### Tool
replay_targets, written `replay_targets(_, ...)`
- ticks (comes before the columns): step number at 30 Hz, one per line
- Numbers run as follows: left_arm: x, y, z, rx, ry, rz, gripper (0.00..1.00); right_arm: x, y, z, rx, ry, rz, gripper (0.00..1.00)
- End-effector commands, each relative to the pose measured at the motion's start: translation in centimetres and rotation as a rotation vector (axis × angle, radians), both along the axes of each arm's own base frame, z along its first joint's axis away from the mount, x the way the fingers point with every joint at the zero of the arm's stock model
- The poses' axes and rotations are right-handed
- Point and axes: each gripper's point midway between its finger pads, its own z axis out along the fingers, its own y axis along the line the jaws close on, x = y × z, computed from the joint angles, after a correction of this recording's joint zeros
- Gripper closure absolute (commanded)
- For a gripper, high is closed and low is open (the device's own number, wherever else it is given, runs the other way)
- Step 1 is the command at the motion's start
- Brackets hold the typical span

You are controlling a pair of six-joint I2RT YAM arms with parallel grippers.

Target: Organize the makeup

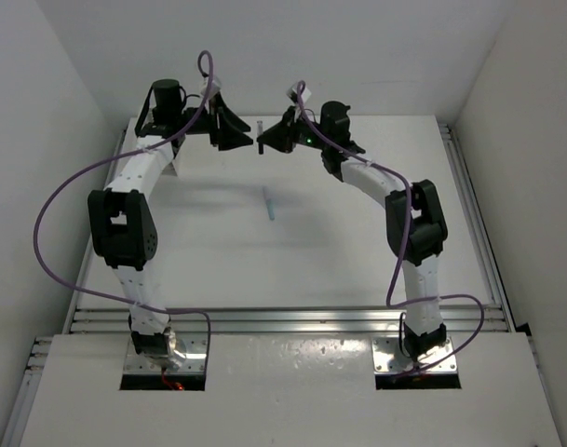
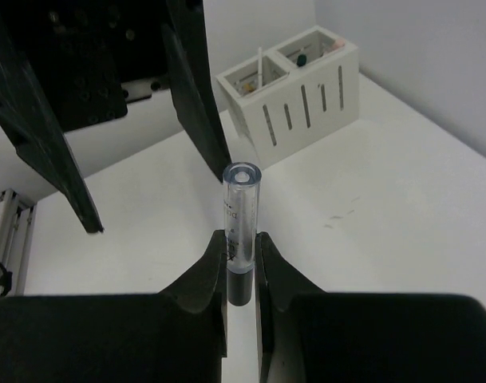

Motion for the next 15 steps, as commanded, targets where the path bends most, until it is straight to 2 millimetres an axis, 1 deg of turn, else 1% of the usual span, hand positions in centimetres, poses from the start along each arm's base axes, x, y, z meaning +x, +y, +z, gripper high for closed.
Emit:
replay_targets(1, -1.6, -0.5, 3.5, -0.015, -0.061, -0.017, 0.36, -2.2, 0.1, 4.9, 0.050, -0.136, 0.053, 1.00)
replay_targets(2, -1.3, -0.4, 3.6, -0.013, -0.071, -0.006, 0.35, -2.6, 0.2, 4.9, 0.047, -0.139, 0.064, 1.00)
replay_targets(4, -1.3, -1.2, 3.9, -0.019, -0.068, -0.003, 0.35, -3.4, 0.7, 4.9, 0.050, -0.137, 0.087, 1.00)
replay_targets(6, -0.8, -1.3, 3.4, -0.029, -0.043, -0.001, 0.35, -4.0, 0.9, 5.5, 0.066, -0.152, 0.094, 1.00)
replay_targets(7, -1.0, -1.8, 3.6, -0.033, -0.041, -0.011, 0.35, -4.2, 0.9, 5.1, 0.065, -0.142, 0.093, 1.00)
replay_targets(8, -1.0, -1.9, 3.6, -0.035, -0.032, -0.011, 0.37, -4.4, 1.0, 5.0, 0.069, -0.135, 0.093, 1.00)
replay_targets(9, -0.8, -1.9, 3.1, -0.034, -0.021, -0.011, 0.41, -4.4, 0.8, 5.5, 0.074, -0.147, 0.087, 1.00)
replay_targets(10, -1.0, -2.3, 3.1, -0.034, -0.021, -0.020, 0.44, -4.5, 0.8, 5.5, 0.074, -0.143, 0.089, 1.00)
replay_targets(11, -0.9, -2.3, 2.5, -0.034, -0.009, -0.029, 0.46, -4.7, 1.0, 5.2, 0.071, -0.139, 0.092, 1.00)
replay_targets(12, -0.9, -2.4, 2.5, -0.036, 0.000, -0.028, 0.51, -4.8, 1.0, 5.3, 0.072, -0.139, 0.093, 1.00)
replay_targets(13, -0.7, -2.4, 2.1, -0.035, 0.011, -0.028, 0.54, -4.9, 1.1, 5.4, 0.073, -0.136, 0.095, 1.00)
replay_targets(15, -0.8, -2.4, 2.1, -0.037, 0.020, -0.028, 0.58, -5.0, 1.3, 5.2, 0.072, -0.133, 0.100, 1.00)
